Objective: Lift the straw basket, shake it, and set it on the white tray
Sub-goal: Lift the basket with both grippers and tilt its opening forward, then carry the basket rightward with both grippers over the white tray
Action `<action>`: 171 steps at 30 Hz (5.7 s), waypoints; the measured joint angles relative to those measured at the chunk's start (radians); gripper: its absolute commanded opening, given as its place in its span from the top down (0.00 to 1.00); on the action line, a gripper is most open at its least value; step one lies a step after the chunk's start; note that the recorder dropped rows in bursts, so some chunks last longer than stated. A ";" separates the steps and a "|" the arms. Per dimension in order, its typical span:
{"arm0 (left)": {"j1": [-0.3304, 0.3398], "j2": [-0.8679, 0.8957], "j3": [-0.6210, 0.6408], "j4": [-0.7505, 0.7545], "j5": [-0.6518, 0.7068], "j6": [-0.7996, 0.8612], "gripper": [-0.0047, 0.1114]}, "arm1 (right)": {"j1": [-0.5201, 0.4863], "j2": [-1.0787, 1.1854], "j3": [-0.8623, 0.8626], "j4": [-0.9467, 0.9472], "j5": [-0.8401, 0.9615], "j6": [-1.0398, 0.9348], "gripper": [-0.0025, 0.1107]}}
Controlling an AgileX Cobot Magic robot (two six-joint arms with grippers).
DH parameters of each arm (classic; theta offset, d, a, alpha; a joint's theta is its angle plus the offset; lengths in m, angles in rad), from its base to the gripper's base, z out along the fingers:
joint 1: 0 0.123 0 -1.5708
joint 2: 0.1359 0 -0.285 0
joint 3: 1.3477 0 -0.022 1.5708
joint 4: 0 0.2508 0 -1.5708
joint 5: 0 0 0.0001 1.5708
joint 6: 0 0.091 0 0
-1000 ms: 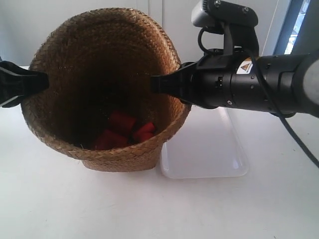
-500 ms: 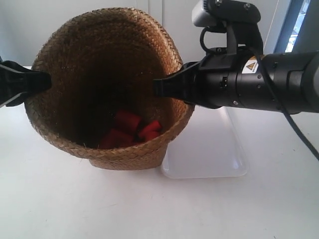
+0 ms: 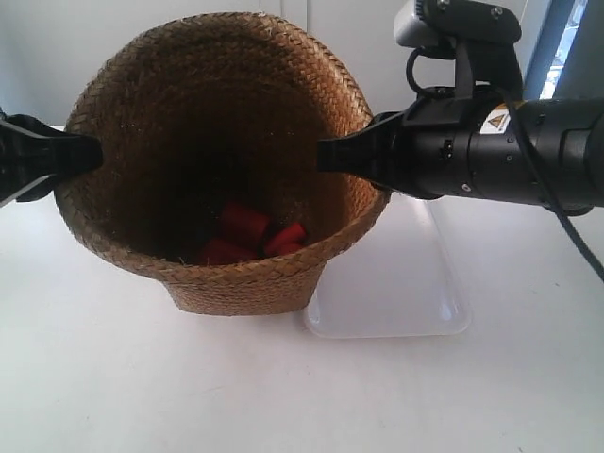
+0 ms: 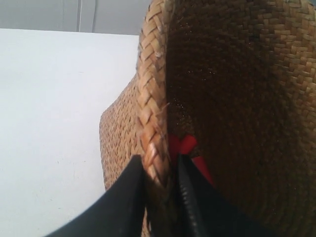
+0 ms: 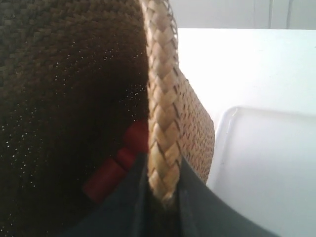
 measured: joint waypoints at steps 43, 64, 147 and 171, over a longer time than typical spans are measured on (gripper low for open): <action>-0.075 -0.008 0.028 0.076 -0.068 0.004 0.96 | 0.046 0.013 0.032 -0.013 -0.020 -0.037 0.98; -0.071 -0.020 0.070 0.088 -0.054 0.037 0.96 | 0.046 0.025 0.062 -0.020 -0.011 -0.026 0.98; -0.018 -0.276 -0.020 0.135 0.190 -0.065 0.96 | 0.147 -0.207 0.008 -0.053 0.068 0.123 0.98; -0.017 -0.228 0.041 0.164 0.256 -0.080 0.96 | 0.141 -0.075 0.063 -0.016 0.159 0.106 0.98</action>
